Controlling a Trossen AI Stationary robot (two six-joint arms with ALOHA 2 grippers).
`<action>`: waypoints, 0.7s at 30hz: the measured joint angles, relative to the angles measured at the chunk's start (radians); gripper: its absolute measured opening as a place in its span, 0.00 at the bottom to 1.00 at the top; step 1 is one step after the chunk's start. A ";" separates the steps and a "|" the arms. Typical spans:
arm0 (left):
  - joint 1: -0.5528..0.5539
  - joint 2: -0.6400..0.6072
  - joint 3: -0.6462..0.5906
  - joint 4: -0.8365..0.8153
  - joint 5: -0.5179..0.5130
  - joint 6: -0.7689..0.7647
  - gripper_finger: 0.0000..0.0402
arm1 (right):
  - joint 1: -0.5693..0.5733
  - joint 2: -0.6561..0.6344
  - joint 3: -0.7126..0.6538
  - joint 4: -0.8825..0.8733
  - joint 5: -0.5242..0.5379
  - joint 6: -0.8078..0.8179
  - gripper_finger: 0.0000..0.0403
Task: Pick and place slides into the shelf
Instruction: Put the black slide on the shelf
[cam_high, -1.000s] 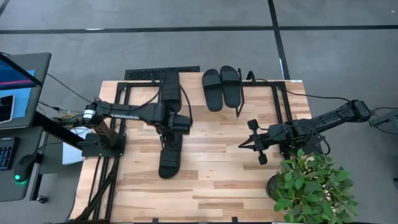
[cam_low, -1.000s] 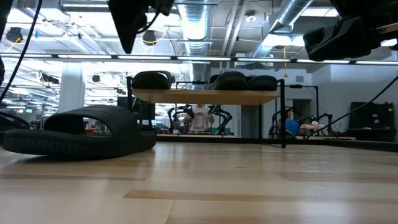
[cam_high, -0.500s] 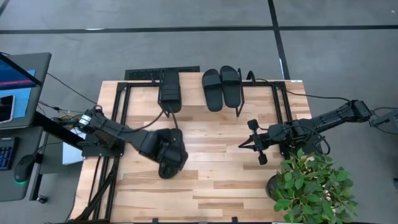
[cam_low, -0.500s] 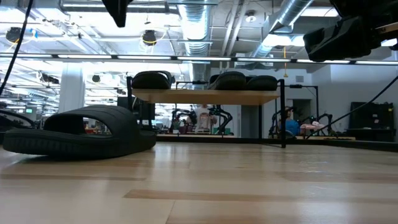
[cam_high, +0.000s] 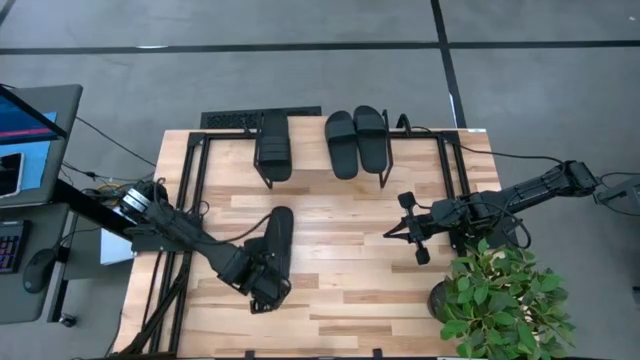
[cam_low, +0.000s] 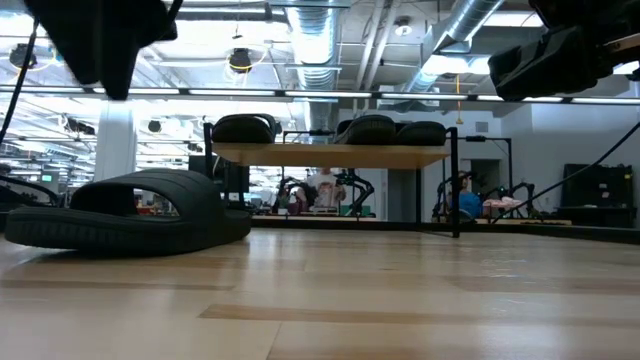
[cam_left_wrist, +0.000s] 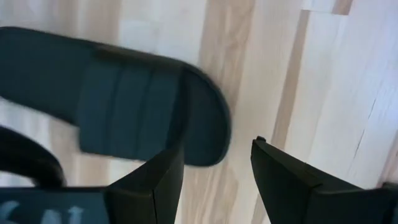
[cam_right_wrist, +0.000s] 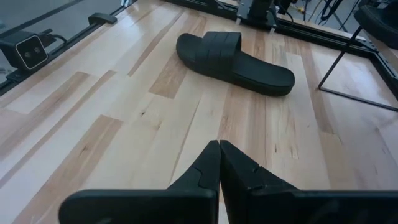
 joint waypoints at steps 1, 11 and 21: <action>-0.008 0.000 -0.022 0.032 -0.001 0.000 0.44 | 0.000 0.000 0.000 0.000 0.000 0.001 0.00; -0.051 0.000 -0.193 0.256 0.000 -0.041 0.44 | 0.001 0.000 0.000 -0.013 -0.003 0.028 0.00; -0.052 0.001 -0.270 0.318 0.024 -0.070 0.44 | 0.001 0.000 0.000 -0.030 -0.003 0.053 0.00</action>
